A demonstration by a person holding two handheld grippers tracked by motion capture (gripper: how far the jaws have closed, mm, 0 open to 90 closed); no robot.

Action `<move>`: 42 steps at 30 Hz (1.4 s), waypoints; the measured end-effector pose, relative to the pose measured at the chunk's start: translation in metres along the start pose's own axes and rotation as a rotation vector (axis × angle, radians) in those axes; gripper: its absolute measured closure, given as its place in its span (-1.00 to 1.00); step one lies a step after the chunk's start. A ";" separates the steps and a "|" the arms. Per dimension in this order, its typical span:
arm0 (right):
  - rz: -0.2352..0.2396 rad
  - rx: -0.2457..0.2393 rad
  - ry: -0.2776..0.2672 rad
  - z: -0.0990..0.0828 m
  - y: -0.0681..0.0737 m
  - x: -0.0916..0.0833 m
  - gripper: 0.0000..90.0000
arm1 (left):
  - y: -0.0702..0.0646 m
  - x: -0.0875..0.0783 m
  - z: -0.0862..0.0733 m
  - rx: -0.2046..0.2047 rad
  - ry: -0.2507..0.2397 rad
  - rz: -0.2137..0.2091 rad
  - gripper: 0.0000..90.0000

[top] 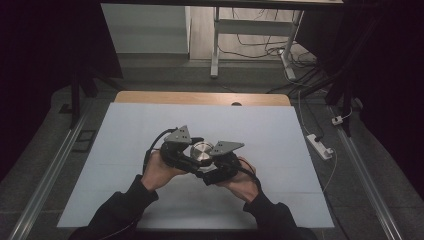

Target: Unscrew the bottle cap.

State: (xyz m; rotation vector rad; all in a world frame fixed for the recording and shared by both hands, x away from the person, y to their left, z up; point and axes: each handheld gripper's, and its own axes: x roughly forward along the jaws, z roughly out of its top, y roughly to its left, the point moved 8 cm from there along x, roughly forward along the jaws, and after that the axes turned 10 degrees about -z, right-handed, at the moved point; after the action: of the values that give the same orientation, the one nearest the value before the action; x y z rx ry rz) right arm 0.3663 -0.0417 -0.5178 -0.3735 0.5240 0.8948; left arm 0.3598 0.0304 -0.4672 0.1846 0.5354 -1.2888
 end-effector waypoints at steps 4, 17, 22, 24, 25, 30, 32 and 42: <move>-0.006 0.005 0.001 -0.001 -0.002 0.000 -0.67 | -0.001 -0.004 0.002 0.007 0.002 0.001 -0.55; -0.029 0.012 0.008 -0.005 -0.014 0.000 -0.67 | -0.007 -0.018 0.001 0.014 -0.006 -0.002 -0.55; -0.039 0.017 0.007 -0.005 -0.018 -0.001 -0.67 | -0.012 -0.021 -0.001 0.020 -0.002 -0.012 -0.55; -0.043 0.017 0.006 -0.005 -0.020 -0.001 -0.67 | -0.014 -0.022 -0.002 0.020 -0.005 -0.017 -0.55; -0.044 0.018 0.007 -0.005 -0.021 -0.001 -0.67 | -0.015 -0.023 -0.003 0.021 -0.004 -0.020 -0.55; -0.048 0.021 0.010 -0.007 -0.024 -0.001 -0.67 | -0.019 -0.028 -0.006 0.018 -0.013 -0.045 -0.55; -0.047 0.024 0.010 -0.007 -0.024 0.000 -0.67 | -0.020 -0.029 -0.009 0.019 -0.012 -0.049 -0.55; -0.053 0.024 0.009 -0.007 -0.027 0.001 -0.67 | -0.029 -0.034 -0.021 0.022 0.002 -0.056 -0.55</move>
State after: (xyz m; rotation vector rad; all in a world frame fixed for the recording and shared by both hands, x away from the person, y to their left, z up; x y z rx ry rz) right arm 0.3864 -0.0601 -0.5217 -0.3681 0.5306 0.8348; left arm 0.3209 0.0603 -0.4643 0.1902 0.5319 -1.3498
